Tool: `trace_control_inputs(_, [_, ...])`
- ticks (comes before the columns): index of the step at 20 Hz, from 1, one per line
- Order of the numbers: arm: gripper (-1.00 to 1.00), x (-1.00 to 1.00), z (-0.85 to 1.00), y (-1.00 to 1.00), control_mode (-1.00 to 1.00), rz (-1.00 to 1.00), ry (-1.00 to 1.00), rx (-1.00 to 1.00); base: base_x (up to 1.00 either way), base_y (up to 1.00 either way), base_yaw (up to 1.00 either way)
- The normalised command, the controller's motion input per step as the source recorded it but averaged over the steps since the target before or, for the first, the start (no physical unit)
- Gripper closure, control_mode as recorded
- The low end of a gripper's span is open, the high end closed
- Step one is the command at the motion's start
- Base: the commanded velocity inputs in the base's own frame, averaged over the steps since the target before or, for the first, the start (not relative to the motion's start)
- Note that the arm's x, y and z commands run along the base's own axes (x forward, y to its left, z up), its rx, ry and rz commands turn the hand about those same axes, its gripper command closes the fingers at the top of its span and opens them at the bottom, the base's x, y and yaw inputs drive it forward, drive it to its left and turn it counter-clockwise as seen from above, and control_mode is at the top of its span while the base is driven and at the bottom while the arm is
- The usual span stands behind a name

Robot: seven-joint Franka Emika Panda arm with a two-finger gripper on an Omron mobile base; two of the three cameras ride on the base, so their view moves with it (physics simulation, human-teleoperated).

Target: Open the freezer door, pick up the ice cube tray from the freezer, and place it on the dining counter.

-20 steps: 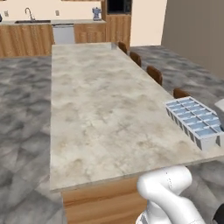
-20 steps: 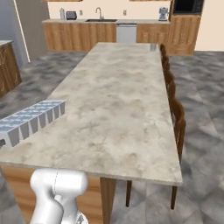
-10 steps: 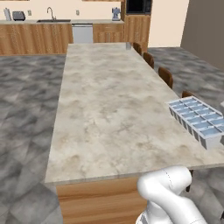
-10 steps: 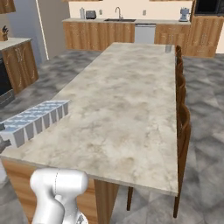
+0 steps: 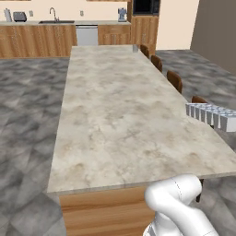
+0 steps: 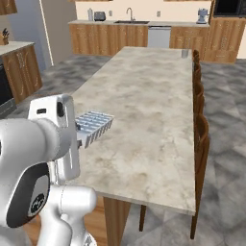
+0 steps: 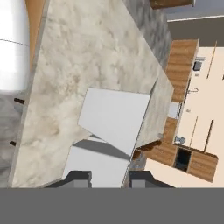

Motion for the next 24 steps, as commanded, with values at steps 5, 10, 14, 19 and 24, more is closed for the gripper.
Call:
trace_control_inputs(5, [1.0, 1.0, -0.3, -0.55, -1.0, 0.09, 0.12, 0.15, 0.0, 0.0, 0.0])
trace_control_inputs(10, [1.0, 1.0, -0.34, -0.06, -1.0, 0.11, 0.05, 0.02, 0.0, 0.0, 0.0])
trace_control_inputs(14, [1.0, 1.0, -0.32, 0.0, -1.0, 0.0, -0.02, 0.0, 0.0, 0.0, 0.0])
trace_control_inputs(19, [1.0, 1.0, -0.3, -0.05, -1.0, 0.0, -0.03, 0.0, 0.0, 0.0, 0.0])
trace_control_inputs(24, [1.0, 0.99, -0.3, -0.2, -1.0, 0.0, -0.02, 0.0, 0.0, 0.0, 0.0])
